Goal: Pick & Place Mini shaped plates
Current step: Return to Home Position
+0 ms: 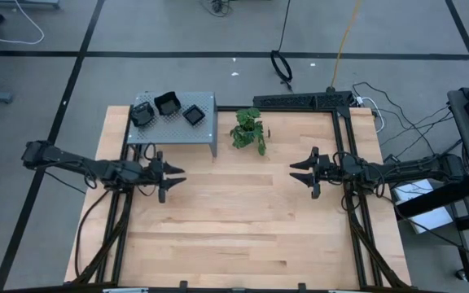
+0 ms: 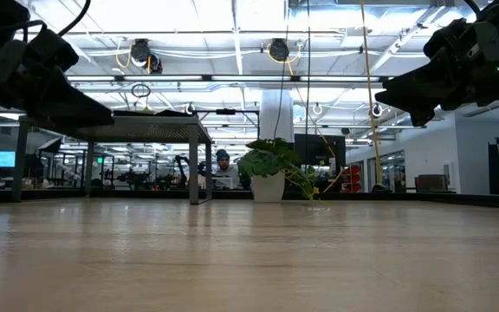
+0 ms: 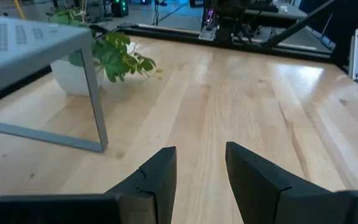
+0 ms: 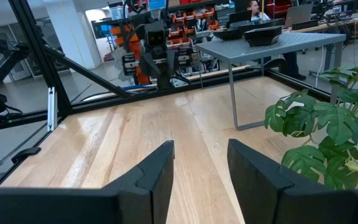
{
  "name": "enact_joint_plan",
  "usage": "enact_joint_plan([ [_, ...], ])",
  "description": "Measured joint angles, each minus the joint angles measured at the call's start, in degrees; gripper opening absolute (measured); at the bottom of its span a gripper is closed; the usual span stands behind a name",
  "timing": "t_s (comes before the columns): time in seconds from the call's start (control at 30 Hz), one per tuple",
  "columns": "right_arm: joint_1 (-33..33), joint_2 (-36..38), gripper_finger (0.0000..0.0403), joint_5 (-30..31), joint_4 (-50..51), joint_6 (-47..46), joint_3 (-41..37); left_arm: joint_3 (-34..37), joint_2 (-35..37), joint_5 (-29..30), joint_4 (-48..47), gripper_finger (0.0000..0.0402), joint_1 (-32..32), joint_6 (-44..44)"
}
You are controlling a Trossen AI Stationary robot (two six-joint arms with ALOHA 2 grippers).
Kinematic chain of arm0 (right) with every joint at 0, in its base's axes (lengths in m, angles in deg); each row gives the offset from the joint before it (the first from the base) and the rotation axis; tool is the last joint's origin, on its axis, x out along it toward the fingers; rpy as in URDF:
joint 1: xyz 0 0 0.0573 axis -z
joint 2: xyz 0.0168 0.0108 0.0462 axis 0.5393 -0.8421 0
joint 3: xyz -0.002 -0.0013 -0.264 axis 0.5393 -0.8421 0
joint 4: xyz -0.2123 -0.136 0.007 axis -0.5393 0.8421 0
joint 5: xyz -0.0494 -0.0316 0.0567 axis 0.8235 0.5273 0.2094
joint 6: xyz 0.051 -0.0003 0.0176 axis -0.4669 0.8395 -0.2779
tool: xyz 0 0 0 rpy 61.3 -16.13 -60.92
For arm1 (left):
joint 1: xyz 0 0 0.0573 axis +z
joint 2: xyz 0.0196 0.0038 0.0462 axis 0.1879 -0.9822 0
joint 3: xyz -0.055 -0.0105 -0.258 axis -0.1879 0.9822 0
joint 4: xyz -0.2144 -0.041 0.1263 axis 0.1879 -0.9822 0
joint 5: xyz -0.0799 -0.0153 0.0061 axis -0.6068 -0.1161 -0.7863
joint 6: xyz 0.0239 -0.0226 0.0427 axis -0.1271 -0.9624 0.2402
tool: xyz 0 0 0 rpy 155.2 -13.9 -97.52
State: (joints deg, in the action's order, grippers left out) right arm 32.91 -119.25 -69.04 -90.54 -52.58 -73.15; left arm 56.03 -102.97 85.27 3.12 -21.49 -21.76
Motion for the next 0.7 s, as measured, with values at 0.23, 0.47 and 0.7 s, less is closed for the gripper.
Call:
enact_joint_plan([
  [0.23, 0.01, 1.09, 0.0141, 0.0, 0.46, 0.0, -0.01, 0.4, 0.0, 0.0, -0.04, 0.0141, 0.0, -0.37],
  [0.47, 0.01, 6.92, 0.0141, 0.0, 0.61, 0.0, -0.01, 0.4, 0.0, 0.01, -0.11, 0.0141, 0.0, -0.04],
  [0.7, 0.02, 13.53, 0.0141, 0.0, 0.61, 0.0, -0.01, 0.39, -0.01, 0.0, -0.28, 0.0141, 0.0, 0.03],
])
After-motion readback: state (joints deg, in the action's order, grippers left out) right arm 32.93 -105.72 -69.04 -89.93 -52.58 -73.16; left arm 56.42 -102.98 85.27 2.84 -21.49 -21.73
